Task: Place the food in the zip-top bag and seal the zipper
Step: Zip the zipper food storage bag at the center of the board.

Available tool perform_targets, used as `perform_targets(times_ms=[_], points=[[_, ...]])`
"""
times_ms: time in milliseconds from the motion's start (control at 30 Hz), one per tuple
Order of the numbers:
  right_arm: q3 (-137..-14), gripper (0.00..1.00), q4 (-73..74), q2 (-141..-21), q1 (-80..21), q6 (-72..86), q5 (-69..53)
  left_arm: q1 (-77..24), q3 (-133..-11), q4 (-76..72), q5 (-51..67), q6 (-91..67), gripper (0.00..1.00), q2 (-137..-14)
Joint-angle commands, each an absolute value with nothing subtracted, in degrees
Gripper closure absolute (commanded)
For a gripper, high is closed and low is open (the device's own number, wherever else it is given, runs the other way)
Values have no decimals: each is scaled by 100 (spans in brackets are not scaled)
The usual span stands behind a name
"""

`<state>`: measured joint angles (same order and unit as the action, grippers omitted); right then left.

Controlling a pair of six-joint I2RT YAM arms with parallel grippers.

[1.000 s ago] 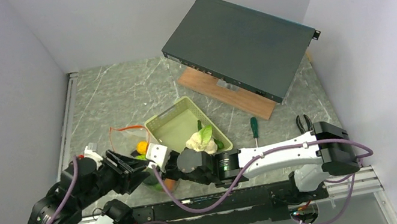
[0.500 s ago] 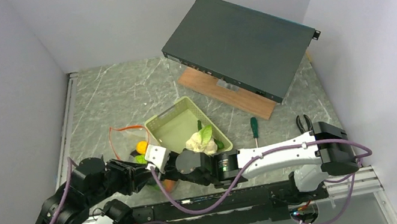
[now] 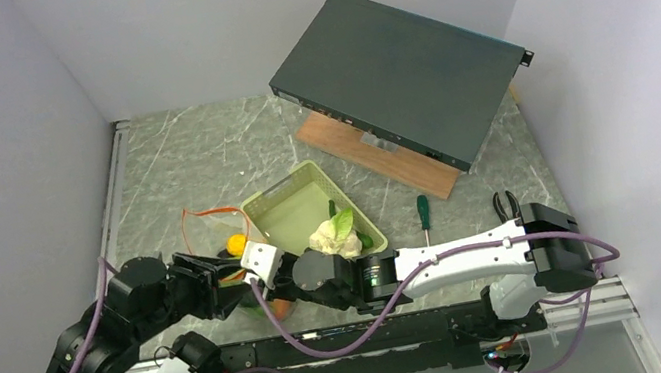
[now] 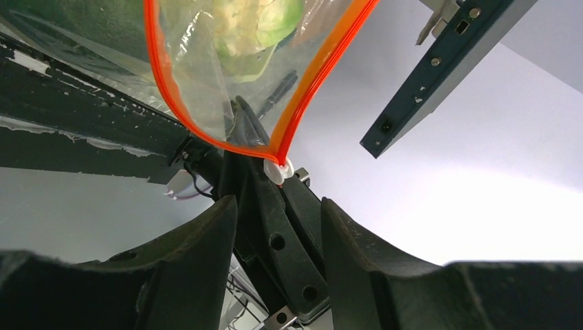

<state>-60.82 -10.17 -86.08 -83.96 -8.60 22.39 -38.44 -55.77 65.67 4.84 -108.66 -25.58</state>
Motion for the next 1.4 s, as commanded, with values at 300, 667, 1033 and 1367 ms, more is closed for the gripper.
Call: perform_targets(times_ms=[300,667,1033,1367], points=[[-6393,100,-1217,-8645,-8409,-949,2215,-3843,-5990,6821,408,-10963,50,-2954],[-6438,100,-1179,-8651,-8428,-987,2204,-3848,-6160,7074,183,-10825,54,-3430],[-6373,100,-1222,-8630,-8492,-1036,2215,-3837,-6168,7144,91,-10767,63,-3688],[-6385,100,-1158,-8739,-8609,-1224,2395,-3843,-6255,7135,87,-10706,73,-3771]])
